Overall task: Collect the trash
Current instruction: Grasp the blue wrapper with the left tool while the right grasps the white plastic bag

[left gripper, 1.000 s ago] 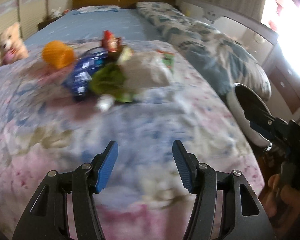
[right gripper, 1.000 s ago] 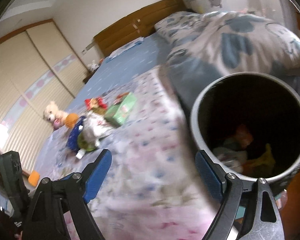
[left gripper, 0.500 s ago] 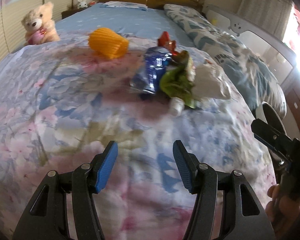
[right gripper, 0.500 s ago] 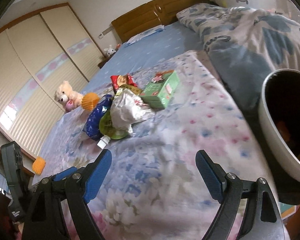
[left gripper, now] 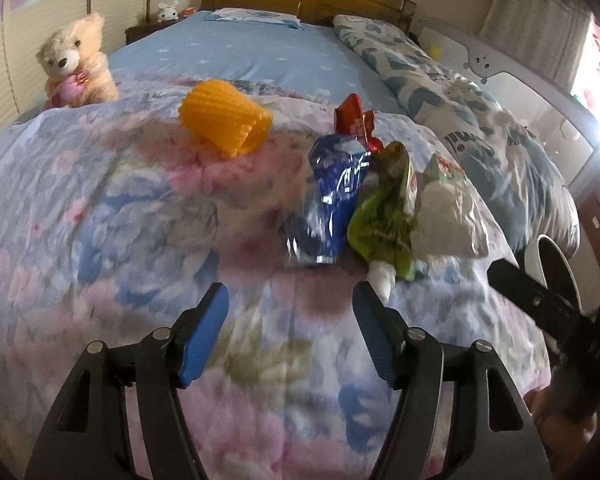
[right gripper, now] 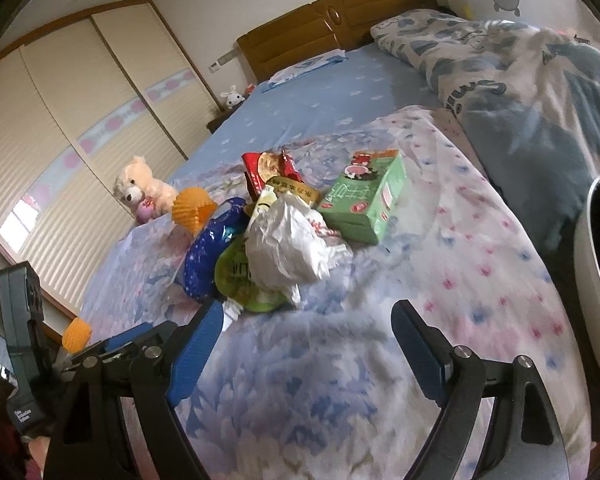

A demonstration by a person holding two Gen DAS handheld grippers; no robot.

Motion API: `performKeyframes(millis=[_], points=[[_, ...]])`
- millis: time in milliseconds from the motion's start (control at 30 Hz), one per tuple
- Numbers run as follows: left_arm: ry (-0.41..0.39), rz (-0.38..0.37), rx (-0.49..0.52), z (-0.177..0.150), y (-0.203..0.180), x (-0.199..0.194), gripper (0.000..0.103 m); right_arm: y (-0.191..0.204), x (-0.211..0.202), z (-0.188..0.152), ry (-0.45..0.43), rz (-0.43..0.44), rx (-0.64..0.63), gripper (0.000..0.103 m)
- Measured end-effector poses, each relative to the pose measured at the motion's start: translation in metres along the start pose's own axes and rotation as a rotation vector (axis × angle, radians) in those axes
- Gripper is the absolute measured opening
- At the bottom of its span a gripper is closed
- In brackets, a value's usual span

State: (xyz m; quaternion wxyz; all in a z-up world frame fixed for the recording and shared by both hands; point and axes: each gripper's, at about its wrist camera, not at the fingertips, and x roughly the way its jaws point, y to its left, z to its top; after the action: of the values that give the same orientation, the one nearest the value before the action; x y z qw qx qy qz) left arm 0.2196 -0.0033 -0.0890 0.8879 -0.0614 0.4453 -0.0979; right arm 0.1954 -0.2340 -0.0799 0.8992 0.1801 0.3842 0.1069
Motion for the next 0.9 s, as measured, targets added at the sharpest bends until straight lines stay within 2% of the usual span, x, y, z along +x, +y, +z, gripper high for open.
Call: performKeyframes(millis=[367,433,467,500,533,567,633,733,900], points=[[0.016,-0.024,0.008,0.029,-0.002,0.026,0.066,-0.002,0.029,0.017,0.019,0.018,0.018,0.087],[0.021,-0.03,0.017,0.031,-0.004,0.03,0.061,0.0,0.033,0.02,0.017,0.022,0.013,0.085],[0.023,-0.032,0.021,0.032,-0.005,0.032,0.046,0.001,0.035,0.021,0.017,0.027,0.011,0.081],[0.032,-0.042,0.026,0.032,-0.005,0.034,0.027,0.002,0.036,0.022,0.018,0.032,0.01,0.077],[0.046,-0.059,0.027,0.032,-0.006,0.037,0.022,0.003,0.038,0.023,0.02,0.037,0.007,0.067],[0.049,-0.071,0.025,0.031,-0.007,0.038,0.02,0.004,0.04,0.023,0.027,0.037,0.003,0.051],[0.027,-0.054,0.042,0.029,-0.01,0.033,0.017,0.004,0.043,0.023,0.038,0.038,0.0,0.038],[0.005,-0.053,0.027,0.025,-0.008,0.024,0.012,0.005,0.037,0.02,0.035,0.047,-0.003,0.032],[-0.034,-0.041,-0.002,0.018,-0.001,0.002,0.011,0.002,0.019,0.014,0.015,0.058,-0.002,0.031]])
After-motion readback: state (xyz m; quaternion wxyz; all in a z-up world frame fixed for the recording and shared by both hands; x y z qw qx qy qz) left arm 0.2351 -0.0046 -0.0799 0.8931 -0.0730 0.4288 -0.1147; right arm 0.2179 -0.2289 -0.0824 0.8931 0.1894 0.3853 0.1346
